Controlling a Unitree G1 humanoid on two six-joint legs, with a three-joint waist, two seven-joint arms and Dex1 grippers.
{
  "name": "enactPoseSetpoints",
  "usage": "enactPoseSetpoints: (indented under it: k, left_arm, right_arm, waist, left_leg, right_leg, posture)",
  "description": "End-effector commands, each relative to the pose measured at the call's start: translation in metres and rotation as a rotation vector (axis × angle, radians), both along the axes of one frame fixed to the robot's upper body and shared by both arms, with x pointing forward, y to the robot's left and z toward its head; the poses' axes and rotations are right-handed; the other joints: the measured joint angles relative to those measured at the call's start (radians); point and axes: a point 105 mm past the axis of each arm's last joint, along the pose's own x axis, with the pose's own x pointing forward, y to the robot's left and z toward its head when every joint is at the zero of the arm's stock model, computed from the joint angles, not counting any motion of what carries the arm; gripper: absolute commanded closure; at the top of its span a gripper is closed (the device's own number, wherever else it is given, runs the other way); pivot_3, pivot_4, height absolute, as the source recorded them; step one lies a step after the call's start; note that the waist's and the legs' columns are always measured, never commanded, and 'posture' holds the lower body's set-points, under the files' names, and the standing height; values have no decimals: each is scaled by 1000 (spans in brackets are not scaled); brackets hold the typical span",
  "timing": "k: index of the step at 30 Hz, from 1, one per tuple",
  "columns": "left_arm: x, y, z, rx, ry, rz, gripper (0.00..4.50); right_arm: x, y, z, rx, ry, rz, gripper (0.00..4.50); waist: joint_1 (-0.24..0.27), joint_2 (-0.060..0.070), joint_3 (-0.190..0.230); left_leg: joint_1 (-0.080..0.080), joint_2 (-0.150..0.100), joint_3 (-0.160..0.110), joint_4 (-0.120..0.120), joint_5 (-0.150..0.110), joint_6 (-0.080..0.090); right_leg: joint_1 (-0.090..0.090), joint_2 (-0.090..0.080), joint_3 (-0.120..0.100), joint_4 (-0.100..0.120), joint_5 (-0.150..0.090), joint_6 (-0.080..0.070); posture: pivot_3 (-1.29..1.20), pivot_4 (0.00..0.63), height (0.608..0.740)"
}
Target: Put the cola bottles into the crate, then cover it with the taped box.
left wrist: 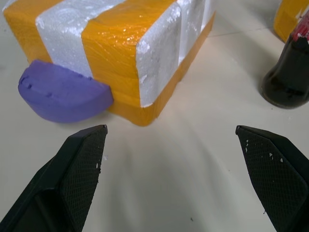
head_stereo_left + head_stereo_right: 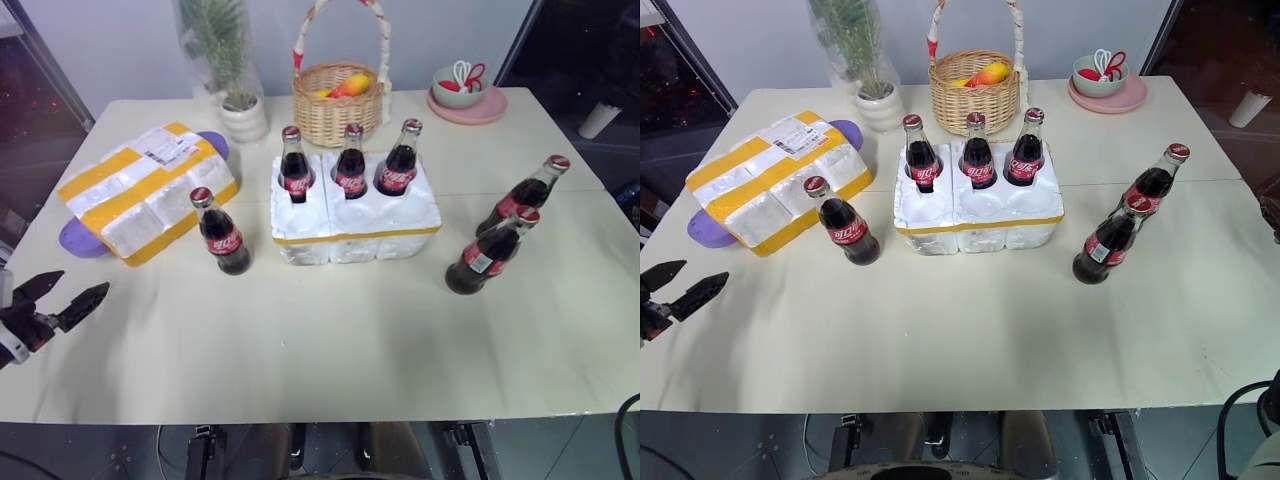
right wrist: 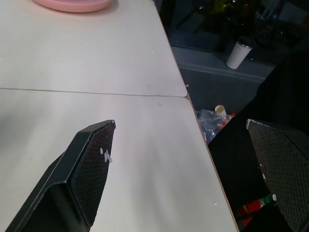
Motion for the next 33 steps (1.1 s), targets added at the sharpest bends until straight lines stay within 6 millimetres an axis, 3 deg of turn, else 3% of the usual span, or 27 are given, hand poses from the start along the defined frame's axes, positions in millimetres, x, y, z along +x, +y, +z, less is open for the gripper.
enactPoseSetpoints:
  k: [1,11,20,23,29,33]
  left_arm:
    - [3,2,10,33,-33,10,32]
    - [10,6,15,-13,-46,38,32]
    - [16,-20,24,-56,-69,-66,32]
    - [24,-50,33,-101,-87,-198,32]
    - [38,-82,33,-108,-55,-368,32]
    - [51,-91,33,-112,-41,-446,32]
  right_arm:
    - [-1,-2,12,-12,-47,-6,0]
    - [-2,-2,8,9,-43,-4,0]
    - [0,-2,13,6,-38,-10,0]
    - [3,7,49,24,-78,93,0]
    - [2,39,119,21,-109,344,0]
    - [-4,95,168,26,-88,671,0]
  waist:
    - [0,0,0]
    - [-1,0,0]
    - [0,0,0]
    - [1,1,0]
    - [1,6,-1]
    - [-3,6,-1]
  left_leg:
    - [0,0,0,0,0,0]
    - [0,0,0,0,0,0]
    - [1,0,0,1,1,-1]
    - [1,0,0,2,1,-1]
    - [1,0,0,1,1,-2]
    - [0,1,0,0,1,-2]
  right_leg:
    - [0,0,0,0,0,0]
    - [0,0,0,0,0,0]
    - [0,0,0,2,0,0]
    - [0,0,0,2,0,0]
    - [0,0,0,3,0,0]
    - [-2,1,0,3,0,0]
  posture:
    - [0,150,740]
    - [0,150,740]
    - [0,150,740]
    - [0,150,740]
    - [0,150,740]
    - [0,150,740]
